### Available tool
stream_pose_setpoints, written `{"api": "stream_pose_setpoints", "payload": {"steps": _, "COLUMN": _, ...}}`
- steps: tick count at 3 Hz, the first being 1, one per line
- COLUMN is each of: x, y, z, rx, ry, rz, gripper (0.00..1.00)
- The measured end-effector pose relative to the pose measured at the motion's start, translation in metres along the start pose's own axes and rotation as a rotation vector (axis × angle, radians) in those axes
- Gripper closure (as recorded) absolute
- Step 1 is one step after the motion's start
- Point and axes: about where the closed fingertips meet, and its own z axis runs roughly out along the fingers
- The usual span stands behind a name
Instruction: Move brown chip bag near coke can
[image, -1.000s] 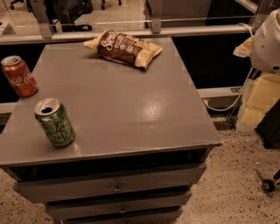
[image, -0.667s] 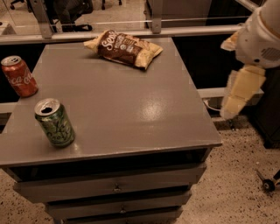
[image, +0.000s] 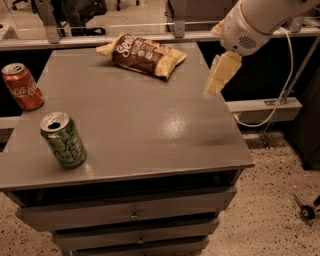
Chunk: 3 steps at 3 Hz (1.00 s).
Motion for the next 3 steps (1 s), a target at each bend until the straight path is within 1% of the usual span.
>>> {"api": "stream_pose_setpoints", "payload": {"steps": 1, "x": -0.033, "y": -0.04, "z": 0.039, "rx": 0.003, "ry": -0.104, "rz": -0.008, "gripper": 0.0}}
{"api": "stream_pose_setpoints", "payload": {"steps": 2, "x": -0.034, "y": -0.04, "z": 0.04, "rx": 0.003, "ry": -0.104, "rz": -0.007, "gripper": 0.0}}
{"api": "stream_pose_setpoints", "payload": {"steps": 3, "x": -0.046, "y": -0.059, "z": 0.072, "rx": 0.021, "ry": -0.155, "rz": 0.006, "gripper": 0.0}}
